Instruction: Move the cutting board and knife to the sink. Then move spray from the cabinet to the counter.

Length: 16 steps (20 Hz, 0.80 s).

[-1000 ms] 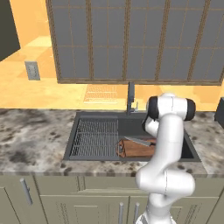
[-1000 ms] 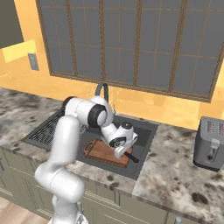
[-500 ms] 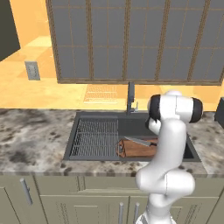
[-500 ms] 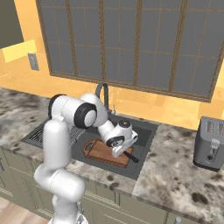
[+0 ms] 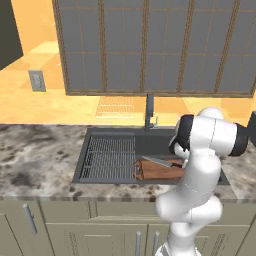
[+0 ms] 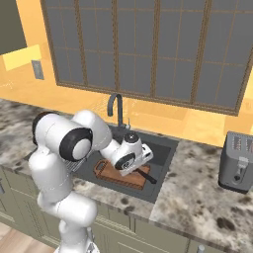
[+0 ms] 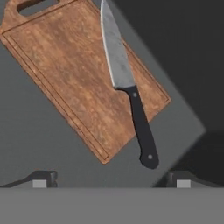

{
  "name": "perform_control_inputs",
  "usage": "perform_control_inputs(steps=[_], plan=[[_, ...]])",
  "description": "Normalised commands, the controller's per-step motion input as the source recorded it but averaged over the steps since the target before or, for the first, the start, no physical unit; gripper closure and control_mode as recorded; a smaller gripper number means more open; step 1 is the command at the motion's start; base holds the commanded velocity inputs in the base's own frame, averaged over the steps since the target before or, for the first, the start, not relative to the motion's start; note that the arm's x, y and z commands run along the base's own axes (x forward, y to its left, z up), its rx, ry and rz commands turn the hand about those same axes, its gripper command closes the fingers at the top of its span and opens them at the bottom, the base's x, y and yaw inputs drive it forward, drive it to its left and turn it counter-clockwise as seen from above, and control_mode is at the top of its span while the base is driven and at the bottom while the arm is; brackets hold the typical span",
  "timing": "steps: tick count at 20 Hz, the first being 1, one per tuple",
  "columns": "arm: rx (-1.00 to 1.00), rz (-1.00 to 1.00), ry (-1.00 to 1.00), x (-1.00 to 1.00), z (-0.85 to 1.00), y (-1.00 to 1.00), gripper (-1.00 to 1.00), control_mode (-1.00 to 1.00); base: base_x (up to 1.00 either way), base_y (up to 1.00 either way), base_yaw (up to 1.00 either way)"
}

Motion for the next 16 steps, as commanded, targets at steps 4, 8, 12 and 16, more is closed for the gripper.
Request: perform_control_inputs(steps=[4, 8, 12, 16], plan=[[0.0, -0.11, -0.01, -0.22, 0.79, 0.1, -1.0, -1.0, 0.0, 0.0, 0.0], [0.0, -0.1, 0.0, -0.23, 0.77, 0.07, -1.0, -1.0, 0.0, 0.0, 0.0], [0.0, -0.11, 0.0, -0.28, 0.74, 0.02, -1.0, -1.0, 0.0, 0.0, 0.0], [0.07, -0.2, 0.0, -0.43, 0.59, 0.04, -1.0, -1.0, 0.0, 0.0, 0.0]])
